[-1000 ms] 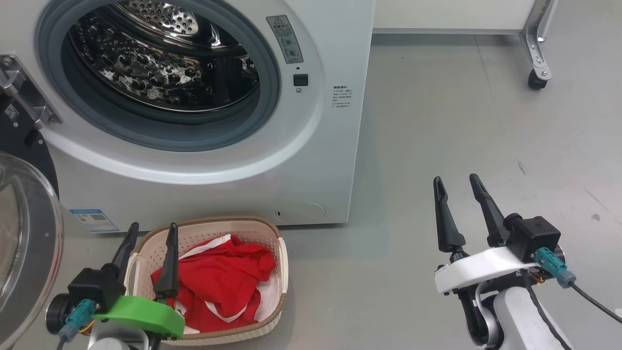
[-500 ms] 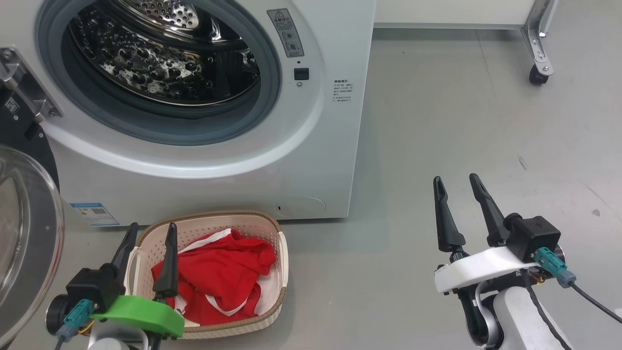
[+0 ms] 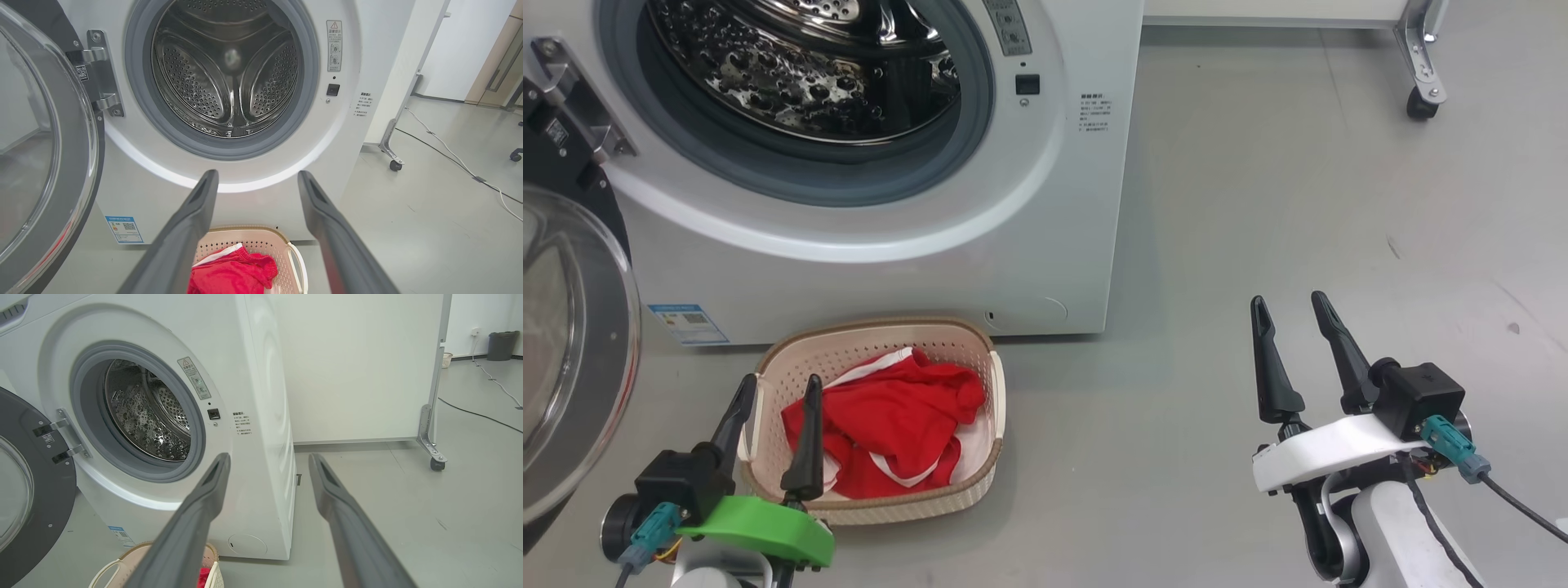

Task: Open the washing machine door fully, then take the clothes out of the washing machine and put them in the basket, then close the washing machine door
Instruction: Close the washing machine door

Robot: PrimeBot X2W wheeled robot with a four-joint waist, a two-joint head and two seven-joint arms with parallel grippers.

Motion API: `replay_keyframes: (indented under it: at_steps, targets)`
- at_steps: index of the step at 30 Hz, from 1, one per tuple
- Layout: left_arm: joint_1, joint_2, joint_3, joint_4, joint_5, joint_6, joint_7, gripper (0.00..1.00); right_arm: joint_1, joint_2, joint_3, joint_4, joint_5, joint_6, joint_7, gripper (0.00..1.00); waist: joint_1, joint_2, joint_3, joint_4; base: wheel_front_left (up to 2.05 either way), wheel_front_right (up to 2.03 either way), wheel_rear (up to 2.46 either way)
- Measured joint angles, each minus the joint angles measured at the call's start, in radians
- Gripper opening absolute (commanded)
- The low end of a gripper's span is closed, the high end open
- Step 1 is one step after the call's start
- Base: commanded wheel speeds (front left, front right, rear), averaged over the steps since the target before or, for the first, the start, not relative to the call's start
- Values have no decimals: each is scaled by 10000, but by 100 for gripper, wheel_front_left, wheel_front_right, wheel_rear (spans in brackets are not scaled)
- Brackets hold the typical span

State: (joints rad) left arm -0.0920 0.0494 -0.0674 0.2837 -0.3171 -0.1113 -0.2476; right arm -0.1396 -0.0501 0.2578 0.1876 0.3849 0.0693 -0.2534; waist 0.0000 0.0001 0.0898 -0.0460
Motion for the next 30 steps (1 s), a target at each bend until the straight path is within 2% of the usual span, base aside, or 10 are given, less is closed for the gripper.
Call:
replay_keyframes:
  at_steps: [21,24,30]
  targets:
    - [-5,100,-169,2,104,-8,0,100,-8,0,88,75,-13,2,0,100,0,0,-4,41,-122,122,0]
    - [-5,54,-150,8,-389,-10,-2,100,-8,0,107,84,-13,2,0,100,0,0,-4,41,-75,75,0]
    - [-6,46,-161,-21,-437,-12,0,100,-9,0,111,86,-13,2,0,100,0,0,35,45,-57,57,0]
